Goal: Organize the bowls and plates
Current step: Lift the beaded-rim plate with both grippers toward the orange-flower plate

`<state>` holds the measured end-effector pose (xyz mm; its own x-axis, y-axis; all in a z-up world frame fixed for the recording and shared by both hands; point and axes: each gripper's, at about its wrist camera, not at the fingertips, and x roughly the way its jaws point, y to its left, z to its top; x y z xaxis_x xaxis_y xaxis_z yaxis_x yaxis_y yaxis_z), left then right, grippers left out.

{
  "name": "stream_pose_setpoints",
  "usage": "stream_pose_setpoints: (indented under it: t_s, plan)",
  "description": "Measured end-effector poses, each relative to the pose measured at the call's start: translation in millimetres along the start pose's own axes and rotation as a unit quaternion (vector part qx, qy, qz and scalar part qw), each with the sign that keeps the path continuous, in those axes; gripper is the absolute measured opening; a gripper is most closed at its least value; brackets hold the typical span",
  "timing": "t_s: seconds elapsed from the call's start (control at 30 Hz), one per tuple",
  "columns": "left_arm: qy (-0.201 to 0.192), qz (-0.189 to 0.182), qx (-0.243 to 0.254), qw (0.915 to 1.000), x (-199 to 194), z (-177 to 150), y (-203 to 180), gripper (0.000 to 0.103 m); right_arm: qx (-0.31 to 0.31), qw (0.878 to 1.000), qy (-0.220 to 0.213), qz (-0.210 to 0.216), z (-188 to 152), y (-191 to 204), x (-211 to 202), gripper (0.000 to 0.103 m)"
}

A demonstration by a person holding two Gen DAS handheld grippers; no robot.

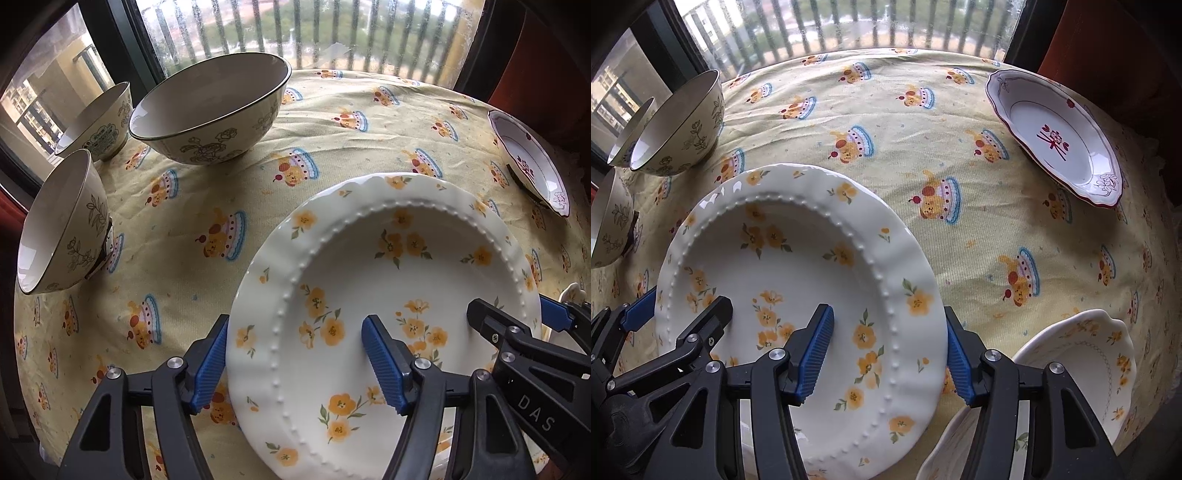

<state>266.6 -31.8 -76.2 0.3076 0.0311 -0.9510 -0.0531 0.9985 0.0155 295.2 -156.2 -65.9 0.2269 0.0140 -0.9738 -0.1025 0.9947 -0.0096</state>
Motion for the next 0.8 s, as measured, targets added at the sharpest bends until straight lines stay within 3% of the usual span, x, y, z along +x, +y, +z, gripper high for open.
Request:
stream_pose_setpoints:
  t_s: [0.47,0.8]
  plan:
    - [-0.025,-0.024,0.048,0.9983,-47,-12,-5,0.071,0.056,0.998,-0.019,-0.022,-29,-9,-51,0.061]
    - [-0.051,-0.032,0.058,0.9965,-77,-24,-54,0.071,0.08,0.995,-0.046,-0.023,-53,-59,-82,0.062]
